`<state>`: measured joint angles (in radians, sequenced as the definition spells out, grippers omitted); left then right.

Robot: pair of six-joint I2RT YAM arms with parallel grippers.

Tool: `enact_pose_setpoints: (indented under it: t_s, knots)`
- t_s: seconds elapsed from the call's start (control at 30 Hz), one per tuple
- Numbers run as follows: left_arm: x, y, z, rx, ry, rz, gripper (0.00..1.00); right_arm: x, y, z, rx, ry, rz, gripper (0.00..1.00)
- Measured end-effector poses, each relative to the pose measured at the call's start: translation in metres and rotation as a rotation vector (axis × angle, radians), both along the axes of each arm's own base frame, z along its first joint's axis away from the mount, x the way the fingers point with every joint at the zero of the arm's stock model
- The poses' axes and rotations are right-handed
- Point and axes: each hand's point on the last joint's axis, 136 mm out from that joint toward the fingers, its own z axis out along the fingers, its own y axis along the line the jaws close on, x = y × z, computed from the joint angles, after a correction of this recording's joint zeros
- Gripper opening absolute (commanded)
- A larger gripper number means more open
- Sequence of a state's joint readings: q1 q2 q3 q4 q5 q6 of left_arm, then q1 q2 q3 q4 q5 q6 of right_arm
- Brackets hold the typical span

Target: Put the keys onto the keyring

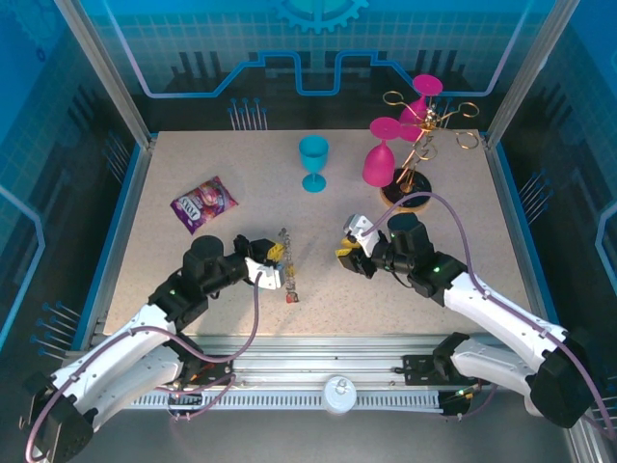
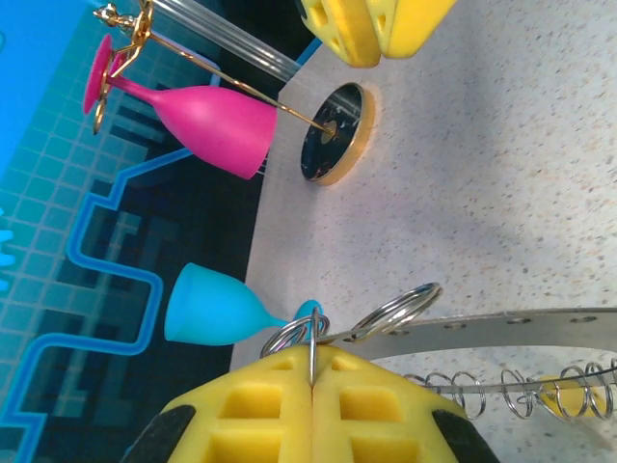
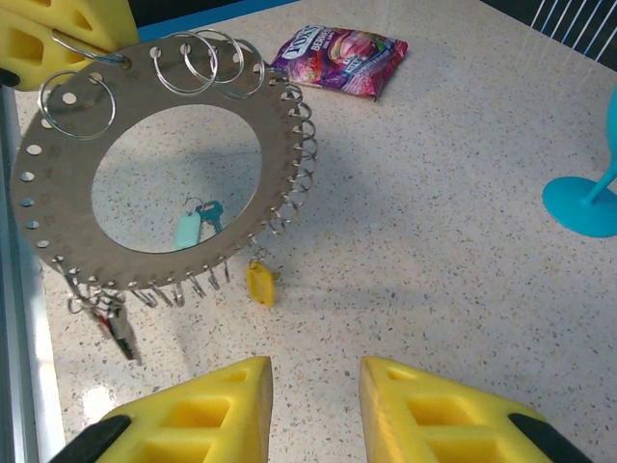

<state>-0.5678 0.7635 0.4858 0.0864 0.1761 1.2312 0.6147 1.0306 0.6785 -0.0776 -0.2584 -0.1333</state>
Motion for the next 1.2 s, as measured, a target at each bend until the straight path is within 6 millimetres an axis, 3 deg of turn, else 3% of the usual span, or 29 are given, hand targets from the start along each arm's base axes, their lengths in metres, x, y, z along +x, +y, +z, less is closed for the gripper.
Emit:
enact_pose_setpoints:
  t_s: [0.33,0.57,0.77,0.93,1.2]
  knots:
    - [0.014,0.010,0.005,-0.037,0.001,0.052,0.00,0.002,0.004,-0.012,-0.027,0.008,0.024,0.29]
    - [0.022,0.025,0.005,-0.168,0.135,0.102,0.00,0.001,0.010,-0.011,-0.026,-0.025,0.069,0.28]
    - [0.015,0.018,0.000,-0.259,0.300,0.082,0.00,-0.014,0.038,0.004,-0.014,-0.205,0.204,0.30]
    - [0.010,0.012,0.005,-0.345,0.409,0.068,0.00,-0.013,0.059,0.021,0.022,-0.375,0.262,0.33]
    - [0.004,0.006,0.008,-0.441,0.537,0.058,0.00,-0.015,0.086,0.013,-0.008,-0.499,0.324,0.41]
